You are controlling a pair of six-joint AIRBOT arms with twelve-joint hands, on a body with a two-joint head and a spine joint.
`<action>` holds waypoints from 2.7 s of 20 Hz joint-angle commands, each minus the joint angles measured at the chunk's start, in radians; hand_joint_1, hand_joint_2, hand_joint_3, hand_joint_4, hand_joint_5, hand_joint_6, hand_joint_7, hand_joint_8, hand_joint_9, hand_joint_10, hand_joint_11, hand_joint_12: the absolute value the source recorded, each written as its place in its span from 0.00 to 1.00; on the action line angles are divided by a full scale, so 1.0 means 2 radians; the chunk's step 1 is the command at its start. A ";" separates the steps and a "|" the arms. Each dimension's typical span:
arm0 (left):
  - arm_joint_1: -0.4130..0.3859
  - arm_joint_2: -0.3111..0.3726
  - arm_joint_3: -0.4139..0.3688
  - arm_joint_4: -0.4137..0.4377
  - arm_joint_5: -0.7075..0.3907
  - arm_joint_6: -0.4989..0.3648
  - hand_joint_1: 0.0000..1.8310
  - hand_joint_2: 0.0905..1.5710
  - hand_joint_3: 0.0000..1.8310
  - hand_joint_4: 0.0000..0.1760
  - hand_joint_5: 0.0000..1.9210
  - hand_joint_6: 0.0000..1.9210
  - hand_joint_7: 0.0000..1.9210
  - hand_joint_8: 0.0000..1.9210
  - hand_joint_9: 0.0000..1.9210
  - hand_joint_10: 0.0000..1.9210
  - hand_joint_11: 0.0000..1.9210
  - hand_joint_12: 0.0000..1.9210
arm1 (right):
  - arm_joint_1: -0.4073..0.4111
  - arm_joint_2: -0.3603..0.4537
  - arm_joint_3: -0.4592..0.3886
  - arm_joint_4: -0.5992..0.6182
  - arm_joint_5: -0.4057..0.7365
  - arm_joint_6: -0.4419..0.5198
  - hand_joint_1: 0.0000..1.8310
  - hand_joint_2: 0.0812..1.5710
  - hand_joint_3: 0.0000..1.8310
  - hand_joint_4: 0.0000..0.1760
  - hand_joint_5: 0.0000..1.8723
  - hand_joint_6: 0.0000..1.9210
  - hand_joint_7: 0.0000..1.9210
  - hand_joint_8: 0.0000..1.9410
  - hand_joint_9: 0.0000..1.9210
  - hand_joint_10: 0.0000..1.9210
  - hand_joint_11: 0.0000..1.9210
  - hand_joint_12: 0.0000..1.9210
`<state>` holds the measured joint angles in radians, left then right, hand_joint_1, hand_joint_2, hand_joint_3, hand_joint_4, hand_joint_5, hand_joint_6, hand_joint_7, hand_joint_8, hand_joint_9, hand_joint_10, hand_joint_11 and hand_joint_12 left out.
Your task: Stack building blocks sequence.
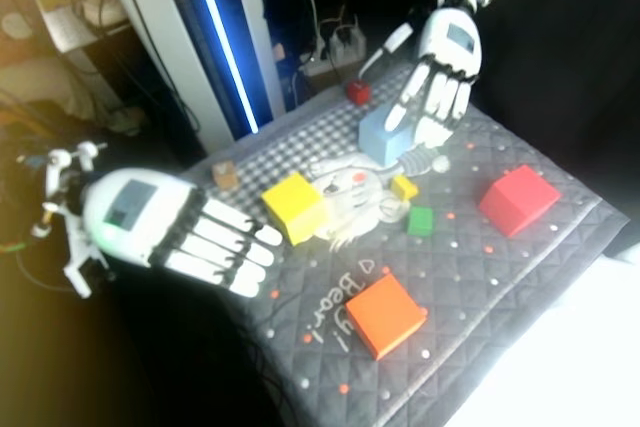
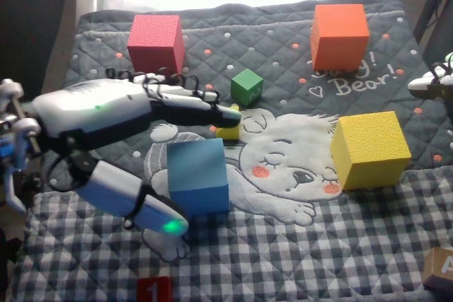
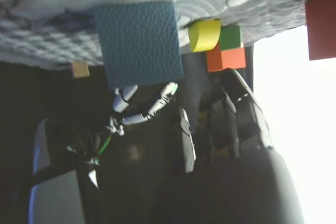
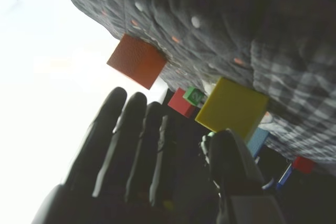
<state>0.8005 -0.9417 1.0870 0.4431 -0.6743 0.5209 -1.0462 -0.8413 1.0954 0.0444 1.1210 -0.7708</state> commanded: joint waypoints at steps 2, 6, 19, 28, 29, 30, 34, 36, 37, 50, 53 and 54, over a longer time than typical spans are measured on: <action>-0.014 -0.014 0.004 0.007 -0.015 0.005 0.44 0.48 0.00 1.00 0.20 0.00 0.13 0.00 0.14 0.00 0.00 0.58 | 0.006 0.003 0.002 0.012 0.059 0.002 0.45 0.80 0.00 0.02 0.28 0.00 0.29 0.00 0.29 0.00 0.19 0.14; -0.023 -0.029 0.009 0.012 0.014 0.028 0.50 0.48 0.00 1.00 0.23 0.00 0.16 0.00 0.18 0.01 0.02 0.70 | 0.006 0.003 0.002 0.012 0.059 0.003 0.45 0.80 0.00 0.00 0.29 0.00 0.30 0.00 0.28 0.00 0.18 0.14; -0.036 -0.052 0.035 -0.076 0.022 0.111 0.68 0.72 0.00 0.00 0.56 0.35 0.40 0.77 0.38 0.73 0.40 0.83 | 0.003 0.003 0.003 0.011 0.059 0.003 0.45 0.82 0.00 0.02 0.31 0.00 0.34 0.00 0.34 0.00 0.23 0.22; -0.099 -0.004 0.056 -0.107 -0.011 0.111 0.74 0.73 0.00 0.00 0.49 0.54 0.39 0.65 0.41 0.74 0.39 0.78 | 0.000 0.003 0.004 0.012 0.059 0.003 0.46 0.82 0.00 0.06 0.30 0.00 0.33 0.00 0.34 0.00 0.16 0.36; -0.109 -0.008 0.068 -0.116 -0.008 0.111 0.74 0.73 0.00 0.00 0.52 0.44 0.37 0.67 0.43 0.74 0.40 0.77 | 0.000 0.003 0.004 0.012 0.059 0.003 0.46 0.82 0.00 0.03 0.31 0.00 0.33 0.00 0.34 0.00 0.16 0.34; -0.122 -0.017 0.087 -0.128 0.000 0.111 0.75 0.70 0.00 0.00 0.59 0.33 0.43 0.59 0.46 0.70 0.38 0.78 | 0.000 0.003 0.004 0.012 0.059 0.003 0.48 0.82 0.00 0.00 0.31 0.00 0.33 0.00 0.34 0.00 0.18 0.31; -0.173 -0.052 0.145 -0.141 0.039 0.112 0.76 0.67 0.00 0.00 0.58 0.34 0.48 0.53 0.50 0.63 0.44 0.66 | 0.000 0.003 0.004 0.012 0.059 0.003 0.48 0.82 0.00 0.00 0.32 0.00 0.34 0.00 0.34 0.00 0.19 0.34; -0.189 -0.068 0.168 -0.141 0.068 0.116 0.75 0.68 0.00 0.00 0.57 0.36 0.47 0.54 0.49 0.63 0.42 0.63 | 0.002 0.003 0.005 0.012 0.059 0.003 0.45 0.83 0.00 0.02 0.31 0.00 0.34 0.00 0.35 0.00 0.19 0.35; -0.199 -0.077 0.180 -0.141 0.090 0.126 0.75 0.68 0.00 0.00 0.57 0.36 0.47 0.54 0.49 0.63 0.42 0.63 | 0.003 0.002 0.006 0.012 0.059 0.003 0.45 0.83 0.00 0.02 0.31 0.00 0.34 0.00 0.35 0.00 0.19 0.35; -0.212 -0.115 0.227 -0.140 0.150 0.133 0.76 0.67 0.00 0.00 0.66 0.18 0.46 0.59 0.48 0.66 0.39 0.71 | 0.003 -0.002 0.006 0.010 0.059 0.004 0.47 0.82 0.00 0.00 0.32 0.00 0.36 0.00 0.38 0.00 0.19 0.39; -0.213 -0.120 0.230 -0.140 0.150 0.133 0.76 0.68 0.00 0.00 0.61 0.30 0.46 0.56 0.48 0.64 0.41 0.69 | 0.003 -0.002 0.007 0.010 0.059 0.004 0.47 0.83 0.00 0.00 0.31 0.00 0.36 0.00 0.38 0.00 0.21 0.38; -0.213 -0.121 0.230 -0.140 0.150 0.133 0.75 0.68 0.00 0.00 0.58 0.35 0.45 0.57 0.48 0.65 0.42 0.68 | 0.003 -0.002 0.007 0.009 0.059 0.004 0.48 0.83 0.00 0.00 0.31 0.00 0.36 0.00 0.37 0.00 0.20 0.38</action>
<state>0.3897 -1.1828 1.5394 0.1741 -0.2691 0.7872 -1.0504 -0.8524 1.1019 0.0410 1.1213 -0.7635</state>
